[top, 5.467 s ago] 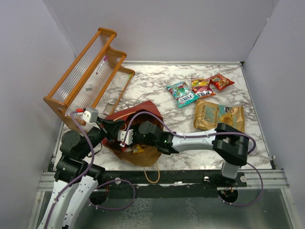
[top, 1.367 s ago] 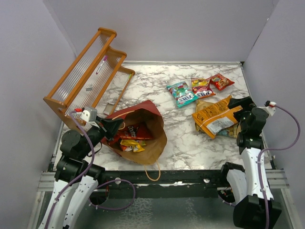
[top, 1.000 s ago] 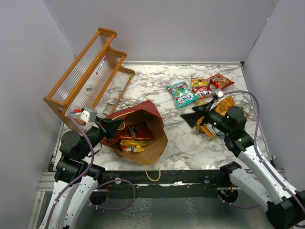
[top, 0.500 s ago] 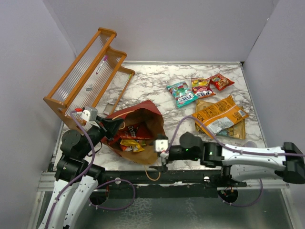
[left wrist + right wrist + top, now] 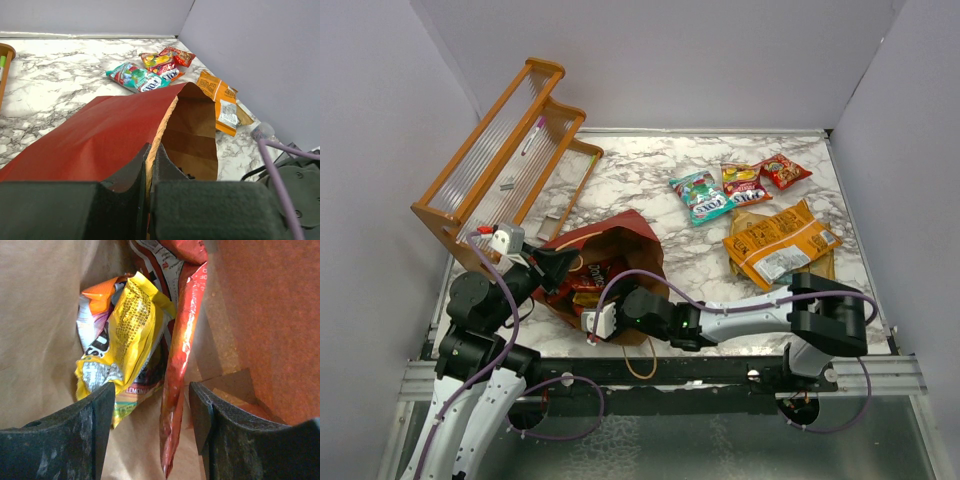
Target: Take the snacks out of the paper bag
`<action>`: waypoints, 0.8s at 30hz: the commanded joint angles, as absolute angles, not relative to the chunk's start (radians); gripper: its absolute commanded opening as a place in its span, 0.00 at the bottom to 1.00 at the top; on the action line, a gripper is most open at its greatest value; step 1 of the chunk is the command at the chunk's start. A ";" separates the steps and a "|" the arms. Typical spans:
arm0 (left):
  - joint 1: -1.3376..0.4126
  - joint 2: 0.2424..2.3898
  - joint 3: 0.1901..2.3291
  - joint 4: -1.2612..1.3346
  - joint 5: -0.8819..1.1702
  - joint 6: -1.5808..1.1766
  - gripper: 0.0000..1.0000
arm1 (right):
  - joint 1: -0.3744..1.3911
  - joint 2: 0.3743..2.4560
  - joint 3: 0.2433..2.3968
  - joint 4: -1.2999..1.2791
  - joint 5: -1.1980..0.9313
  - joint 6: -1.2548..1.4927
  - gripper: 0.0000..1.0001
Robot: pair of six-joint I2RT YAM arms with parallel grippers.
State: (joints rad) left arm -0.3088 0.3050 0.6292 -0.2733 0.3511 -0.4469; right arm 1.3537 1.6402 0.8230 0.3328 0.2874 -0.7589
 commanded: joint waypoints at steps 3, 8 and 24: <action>-0.300 0.312 0.632 -0.282 0.346 -0.435 0.00 | 1.302 1.772 0.908 0.509 0.392 -0.806 0.50; -0.301 0.309 0.632 -0.282 0.344 -0.437 0.00 | 1.297 1.759 0.899 0.511 0.398 -0.802 0.54; -0.297 0.304 0.629 -0.274 0.356 -0.433 0.00 | 1.250 1.616 0.767 0.597 0.255 -0.830 0.64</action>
State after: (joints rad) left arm -0.3069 0.3088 0.6292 -0.2806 0.3519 -0.4461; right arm 1.2732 1.5574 0.7582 0.5415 0.3134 -0.8097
